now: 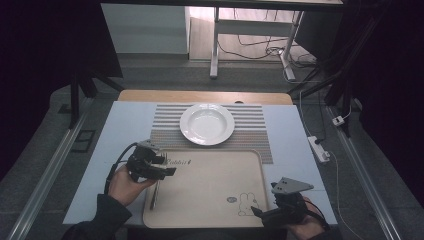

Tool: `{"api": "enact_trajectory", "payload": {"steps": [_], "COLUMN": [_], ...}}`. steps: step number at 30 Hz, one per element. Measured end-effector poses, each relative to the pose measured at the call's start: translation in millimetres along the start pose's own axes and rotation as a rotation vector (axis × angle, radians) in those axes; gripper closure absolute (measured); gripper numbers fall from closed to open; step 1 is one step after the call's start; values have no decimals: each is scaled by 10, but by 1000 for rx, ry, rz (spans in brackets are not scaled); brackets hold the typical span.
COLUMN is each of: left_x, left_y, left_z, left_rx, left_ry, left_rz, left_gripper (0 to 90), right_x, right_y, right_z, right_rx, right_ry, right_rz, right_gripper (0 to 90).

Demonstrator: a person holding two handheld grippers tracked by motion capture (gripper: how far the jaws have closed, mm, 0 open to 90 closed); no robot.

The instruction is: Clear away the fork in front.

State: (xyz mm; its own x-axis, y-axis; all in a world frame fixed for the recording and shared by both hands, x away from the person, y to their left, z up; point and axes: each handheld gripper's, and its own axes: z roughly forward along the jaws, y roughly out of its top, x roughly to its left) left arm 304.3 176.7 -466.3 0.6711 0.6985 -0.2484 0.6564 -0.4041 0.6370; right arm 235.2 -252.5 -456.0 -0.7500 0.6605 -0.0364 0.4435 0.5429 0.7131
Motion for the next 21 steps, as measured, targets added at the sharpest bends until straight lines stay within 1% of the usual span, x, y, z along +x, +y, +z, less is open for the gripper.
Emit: {"api": "enact_trajectory", "payload": {"steps": [4,5,7,10,12,14,18,19,21], "left_x": [-66,-77,-102,-125,-132,-148,-184,-189,-190], "left_y": [-121,-157,-235,-359,-437,-515,-670,-709,-782], "left_z": [-146,-187,-273,-397,-475,-545,-666,-693,-743], "left_rx": [-37,-46,-65,-102,-119,-135,-151,-154,-161], "left_ry": [-24,-34,-41,-65,-70,-60,-6,0,10], "left_rz": [6,6,4,-9,-16,-17,7,7,-5], "left_gripper": [232,225,206,200,181,155,115,114,96], "right_x": [-23,-26,-36,-43,-51,-58,-81,-87,-98], "right_y": [-30,-36,-50,-68,-82,-98,-136,-145,-164], "right_z": [-35,-42,-60,-88,-110,-131,-174,-186,-208], "right_rx": [0,1,1,-6,-8,-13,-19,-20,-24], "right_ry": [-5,-9,-11,-18,-27,-37,-54,-56,-60], "right_rz": [20,27,31,42,43,49,69,77,86], "right_gripper": [6,6,5,1,0,0,0,0,0]}}
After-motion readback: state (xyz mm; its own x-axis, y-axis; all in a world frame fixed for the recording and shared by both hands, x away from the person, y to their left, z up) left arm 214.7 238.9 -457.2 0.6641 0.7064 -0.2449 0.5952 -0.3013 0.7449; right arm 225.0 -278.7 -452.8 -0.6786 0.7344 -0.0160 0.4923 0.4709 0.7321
